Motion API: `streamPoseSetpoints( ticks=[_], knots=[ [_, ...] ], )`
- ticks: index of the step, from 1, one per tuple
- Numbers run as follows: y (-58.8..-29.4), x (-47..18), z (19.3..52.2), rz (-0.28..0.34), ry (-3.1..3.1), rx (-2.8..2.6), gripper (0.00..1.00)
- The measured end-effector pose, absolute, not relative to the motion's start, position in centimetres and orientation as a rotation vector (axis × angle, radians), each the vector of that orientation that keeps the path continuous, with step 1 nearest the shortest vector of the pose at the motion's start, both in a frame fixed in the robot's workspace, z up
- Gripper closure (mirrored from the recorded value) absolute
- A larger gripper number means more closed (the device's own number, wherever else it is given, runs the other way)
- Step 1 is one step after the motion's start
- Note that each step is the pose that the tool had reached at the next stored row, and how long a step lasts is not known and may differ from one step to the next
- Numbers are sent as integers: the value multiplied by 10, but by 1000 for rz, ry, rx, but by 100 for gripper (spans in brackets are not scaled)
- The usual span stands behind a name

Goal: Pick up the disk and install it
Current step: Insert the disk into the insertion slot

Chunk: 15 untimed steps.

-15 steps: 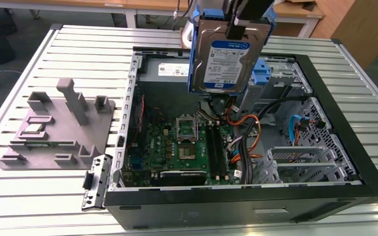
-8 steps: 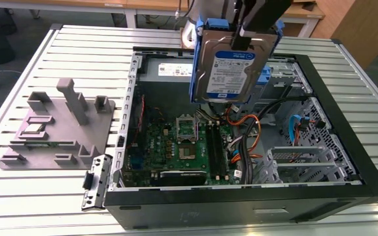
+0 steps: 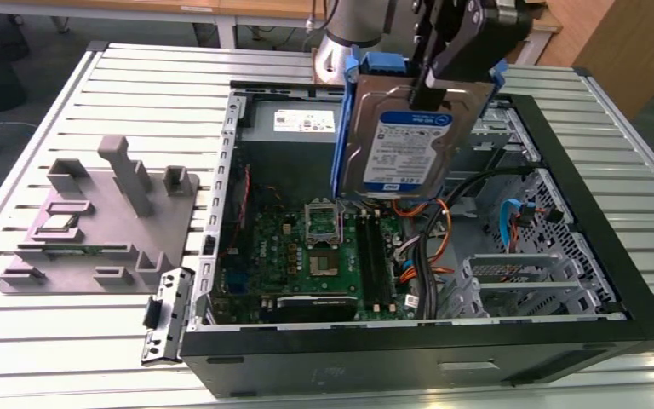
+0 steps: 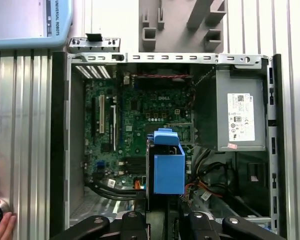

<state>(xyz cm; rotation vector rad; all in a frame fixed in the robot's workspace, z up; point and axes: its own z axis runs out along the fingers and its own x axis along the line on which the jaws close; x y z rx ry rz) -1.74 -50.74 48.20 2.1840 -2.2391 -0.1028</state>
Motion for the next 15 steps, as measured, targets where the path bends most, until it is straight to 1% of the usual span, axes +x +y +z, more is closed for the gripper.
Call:
streamPoseSetpoints(
  ticks=[12, 15],
  knots=[
    [-546, -15, 481, -103, -2239, 2184, 65],
    [-549, -15, 481, -102, -2239, 2184, 65]
  ],
)
